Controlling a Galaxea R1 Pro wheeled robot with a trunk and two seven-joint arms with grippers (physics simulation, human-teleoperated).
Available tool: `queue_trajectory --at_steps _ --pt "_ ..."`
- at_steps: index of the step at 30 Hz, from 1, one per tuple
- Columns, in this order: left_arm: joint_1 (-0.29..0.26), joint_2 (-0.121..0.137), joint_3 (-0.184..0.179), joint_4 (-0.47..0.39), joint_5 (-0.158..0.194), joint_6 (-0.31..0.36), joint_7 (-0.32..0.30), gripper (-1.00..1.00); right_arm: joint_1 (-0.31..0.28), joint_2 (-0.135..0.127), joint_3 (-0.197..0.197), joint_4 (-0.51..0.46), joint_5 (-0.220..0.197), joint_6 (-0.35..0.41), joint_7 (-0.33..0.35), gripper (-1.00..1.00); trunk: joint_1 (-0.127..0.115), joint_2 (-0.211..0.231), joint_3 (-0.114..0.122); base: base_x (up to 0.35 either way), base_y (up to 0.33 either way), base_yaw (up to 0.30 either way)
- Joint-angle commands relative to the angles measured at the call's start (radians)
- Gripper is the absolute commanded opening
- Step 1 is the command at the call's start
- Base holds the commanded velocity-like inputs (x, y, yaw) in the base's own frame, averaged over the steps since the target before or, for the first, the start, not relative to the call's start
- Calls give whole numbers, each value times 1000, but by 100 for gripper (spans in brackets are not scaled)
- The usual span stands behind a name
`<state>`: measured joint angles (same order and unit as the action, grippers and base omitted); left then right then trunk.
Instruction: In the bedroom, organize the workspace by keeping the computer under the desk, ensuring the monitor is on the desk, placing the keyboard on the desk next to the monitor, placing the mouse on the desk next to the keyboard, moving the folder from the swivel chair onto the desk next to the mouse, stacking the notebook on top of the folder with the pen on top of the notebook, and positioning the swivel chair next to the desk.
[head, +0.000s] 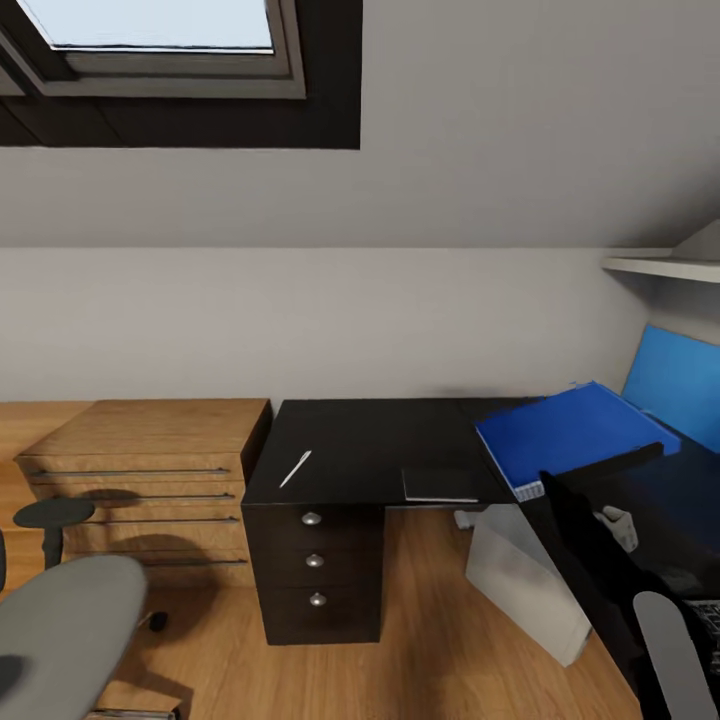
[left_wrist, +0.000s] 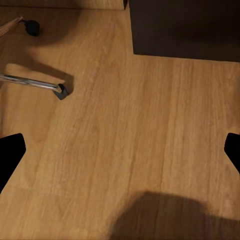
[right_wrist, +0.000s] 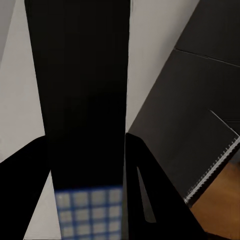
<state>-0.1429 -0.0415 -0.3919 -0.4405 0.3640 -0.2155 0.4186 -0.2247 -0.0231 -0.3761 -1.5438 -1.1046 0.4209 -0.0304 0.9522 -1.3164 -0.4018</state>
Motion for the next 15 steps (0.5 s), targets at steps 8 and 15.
queue_trajectory --at_steps 8,15 --pt "-1 0 -9 0 9 -7 9 100 -1 6 19 3 -11 5 42 -100 0 -1 -1 74 0 0" --pt "-1 0 -10 0 9 -6 10 100 -1 6 20 4 -11 5 41 -100 0 -1 -1 234 0 0"
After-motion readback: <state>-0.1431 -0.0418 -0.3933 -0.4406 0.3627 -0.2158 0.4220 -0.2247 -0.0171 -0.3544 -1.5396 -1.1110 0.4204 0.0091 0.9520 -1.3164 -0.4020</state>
